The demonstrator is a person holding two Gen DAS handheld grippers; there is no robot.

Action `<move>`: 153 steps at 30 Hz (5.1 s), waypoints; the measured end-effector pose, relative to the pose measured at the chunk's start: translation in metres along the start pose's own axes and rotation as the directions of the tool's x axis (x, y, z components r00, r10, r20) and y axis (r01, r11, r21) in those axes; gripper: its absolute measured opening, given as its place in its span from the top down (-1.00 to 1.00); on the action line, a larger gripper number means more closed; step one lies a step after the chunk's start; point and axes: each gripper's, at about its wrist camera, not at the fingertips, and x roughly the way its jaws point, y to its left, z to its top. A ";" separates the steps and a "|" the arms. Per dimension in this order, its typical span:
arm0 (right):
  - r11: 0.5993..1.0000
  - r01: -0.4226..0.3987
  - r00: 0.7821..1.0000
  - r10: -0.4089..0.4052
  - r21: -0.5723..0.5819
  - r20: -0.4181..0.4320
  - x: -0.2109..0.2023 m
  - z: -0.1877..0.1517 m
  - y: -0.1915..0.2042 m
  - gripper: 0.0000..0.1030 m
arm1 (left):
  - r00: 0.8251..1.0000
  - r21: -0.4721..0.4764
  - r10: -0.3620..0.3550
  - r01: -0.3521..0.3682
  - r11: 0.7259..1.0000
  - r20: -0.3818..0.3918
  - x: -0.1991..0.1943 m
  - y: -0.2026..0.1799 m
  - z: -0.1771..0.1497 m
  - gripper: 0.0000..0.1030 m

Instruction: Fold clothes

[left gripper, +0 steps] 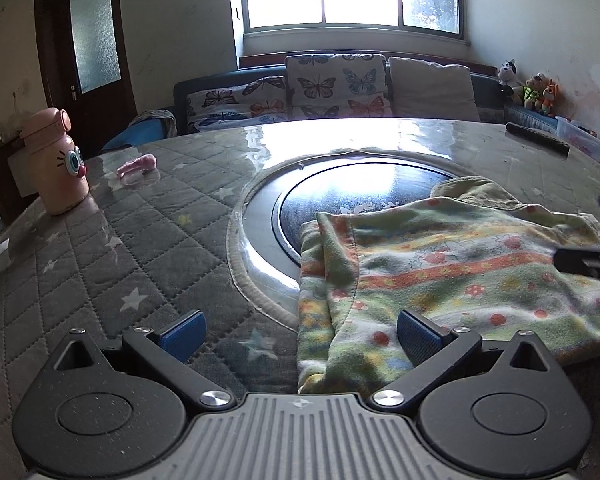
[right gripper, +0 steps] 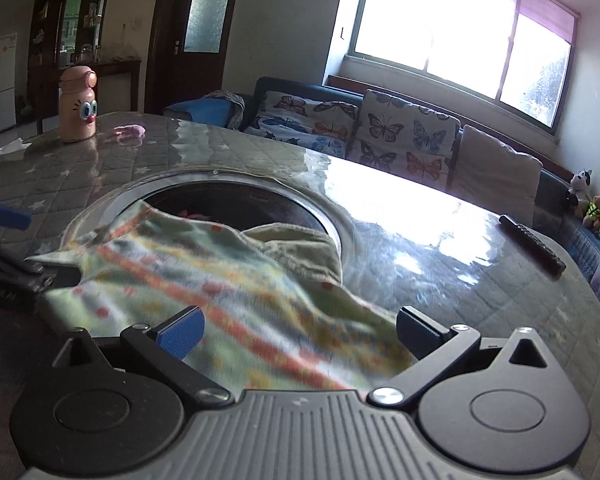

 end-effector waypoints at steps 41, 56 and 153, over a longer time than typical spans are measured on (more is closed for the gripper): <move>0.996 0.010 0.996 -0.017 -0.084 -0.083 0.095 0.057 0.044 -1.00 | 1.000 -0.102 -0.019 0.018 0.995 -0.003 -0.014 0.023 -0.002 -1.00; 0.965 -0.073 0.997 0.073 -0.252 -0.011 0.031 0.031 0.086 -1.00 | 1.000 -0.122 -0.005 0.002 0.993 -0.024 -0.016 0.031 -0.008 -1.00; 0.962 0.050 0.998 -0.041 0.269 -0.039 0.015 -0.052 -0.082 0.03 | 0.867 -0.497 -0.489 0.384 0.778 -0.094 0.024 0.040 0.017 0.70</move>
